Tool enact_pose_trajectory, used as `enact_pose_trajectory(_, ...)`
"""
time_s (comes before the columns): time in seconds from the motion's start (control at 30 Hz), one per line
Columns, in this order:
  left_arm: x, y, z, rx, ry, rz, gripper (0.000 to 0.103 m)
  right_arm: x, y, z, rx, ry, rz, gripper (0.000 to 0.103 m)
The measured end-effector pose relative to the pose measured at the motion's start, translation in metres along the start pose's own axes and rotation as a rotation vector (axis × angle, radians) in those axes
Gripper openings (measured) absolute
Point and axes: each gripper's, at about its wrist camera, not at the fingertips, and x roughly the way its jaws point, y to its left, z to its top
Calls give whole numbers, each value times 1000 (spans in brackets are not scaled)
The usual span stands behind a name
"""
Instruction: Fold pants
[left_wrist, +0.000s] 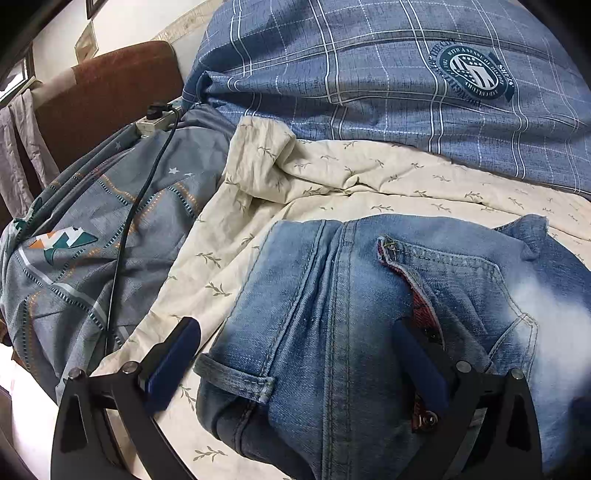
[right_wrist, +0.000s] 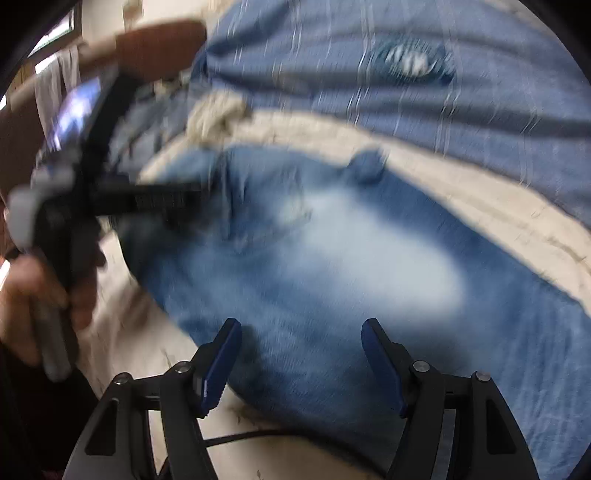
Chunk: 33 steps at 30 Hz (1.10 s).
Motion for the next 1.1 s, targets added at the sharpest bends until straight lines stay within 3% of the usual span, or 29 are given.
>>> enact_pose_trajectory(0.1, -3, -2, 0, 9, -9, 8, 103, 1, 6, -2, -45, -3, -26, 71)
enact_pose_trajectory(0.2, -16, 0, 2, -8, -64, -17, 103, -7, -4, 1, -1, -22, 2, 71)
enact_pose_trajectory(0.37, -42, -4, 2, -23, -162, -85, 103, -43, -31, 5, 143, -176, -19, 71)
enact_pose_trajectory(0.7, -81, -25, -5, 30, -255, -195, 103, -122, -54, -16, 302, -460, -160, 72)
enact_pose_trajectory(0.9, -102, -20, -11, 10, -282, -242, 103, -154, -50, -40, 358, -537, -188, 73)
enact_pose_trajectory(1.1, -112, -16, -16, 15, -309, -254, 103, -165, -47, -55, 383, -554, -200, 74)
